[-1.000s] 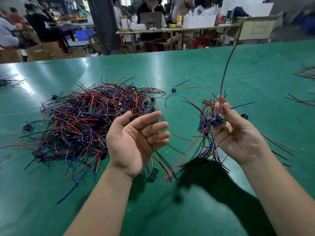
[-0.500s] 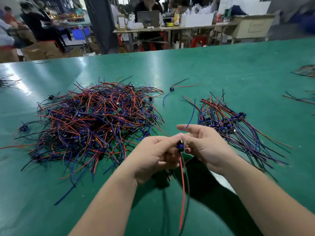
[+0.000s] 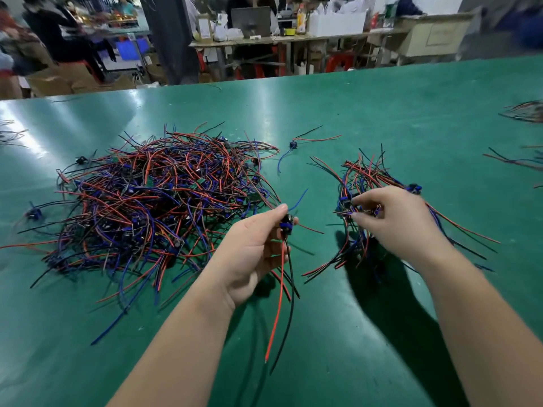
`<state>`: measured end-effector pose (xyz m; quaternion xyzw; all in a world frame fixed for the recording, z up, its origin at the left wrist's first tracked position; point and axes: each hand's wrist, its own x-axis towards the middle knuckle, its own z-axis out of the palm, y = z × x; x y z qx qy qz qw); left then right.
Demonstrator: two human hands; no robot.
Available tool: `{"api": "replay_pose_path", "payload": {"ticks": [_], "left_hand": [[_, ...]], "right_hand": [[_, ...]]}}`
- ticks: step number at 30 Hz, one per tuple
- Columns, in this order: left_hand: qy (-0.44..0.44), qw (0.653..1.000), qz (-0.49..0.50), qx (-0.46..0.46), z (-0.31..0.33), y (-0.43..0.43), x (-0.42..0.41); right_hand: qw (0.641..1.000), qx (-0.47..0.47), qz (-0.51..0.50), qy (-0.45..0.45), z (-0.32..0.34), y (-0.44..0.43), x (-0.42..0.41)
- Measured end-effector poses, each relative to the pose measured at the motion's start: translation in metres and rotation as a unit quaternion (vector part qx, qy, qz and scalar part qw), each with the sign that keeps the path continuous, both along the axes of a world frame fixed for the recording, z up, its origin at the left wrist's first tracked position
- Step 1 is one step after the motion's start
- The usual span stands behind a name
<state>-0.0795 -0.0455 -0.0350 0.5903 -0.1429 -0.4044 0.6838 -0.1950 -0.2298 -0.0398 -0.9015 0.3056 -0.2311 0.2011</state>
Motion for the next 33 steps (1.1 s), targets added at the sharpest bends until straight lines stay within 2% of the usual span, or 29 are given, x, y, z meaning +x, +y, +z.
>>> {"api": "replay_pose_path", "payload": {"ticks": [3, 7, 10, 14, 18, 22, 23, 25, 27, 28, 31, 33], "left_hand": [[0.000, 1.000, 0.008, -0.014, 0.001, 0.001, 0.002], [0.001, 1.000, 0.019, -0.020, 0.001, 0.002, 0.004], [-0.002, 1.000, 0.020, -0.011, 0.002, 0.001, 0.003], [-0.006, 1.000, 0.018, -0.018, 0.003, 0.002, 0.003], [0.002, 1.000, 0.018, -0.021, 0.004, 0.003, 0.006], [0.013, 0.999, 0.018, -0.038, 0.005, 0.005, 0.009], [0.016, 0.999, 0.019, -0.043, 0.005, 0.006, 0.009], [0.023, 0.998, 0.024, -0.054, 0.006, 0.006, 0.010], [0.029, 0.997, 0.035, -0.060, 0.005, 0.005, 0.010], [0.033, 0.997, 0.042, -0.063, 0.004, 0.004, 0.010], [0.047, 0.994, 0.053, -0.083, 0.002, 0.002, 0.010], [0.048, 0.993, 0.047, -0.098, 0.003, 0.002, 0.010]], "right_hand": [[0.994, -0.028, -0.013, 0.101, -0.007, 0.002, 0.006], [0.994, -0.008, -0.067, 0.081, -0.007, -0.001, 0.003], [0.995, 0.011, -0.066, 0.075, -0.004, -0.003, 0.001], [0.995, 0.055, -0.087, -0.016, 0.006, -0.009, -0.006], [0.991, 0.088, -0.090, -0.041, 0.021, -0.019, -0.014], [0.964, 0.181, -0.042, -0.192, 0.059, -0.023, -0.006], [0.955, 0.185, -0.032, -0.231, 0.071, -0.025, 0.001], [0.954, 0.107, -0.029, -0.280, 0.088, -0.029, 0.023], [0.965, -0.002, -0.025, -0.260, 0.093, -0.035, 0.053], [0.976, -0.030, -0.015, -0.214, 0.090, -0.036, 0.067], [0.998, 0.009, 0.046, -0.048, 0.063, -0.037, 0.089], [0.998, 0.011, 0.044, -0.052, 0.047, -0.033, 0.085]]}}
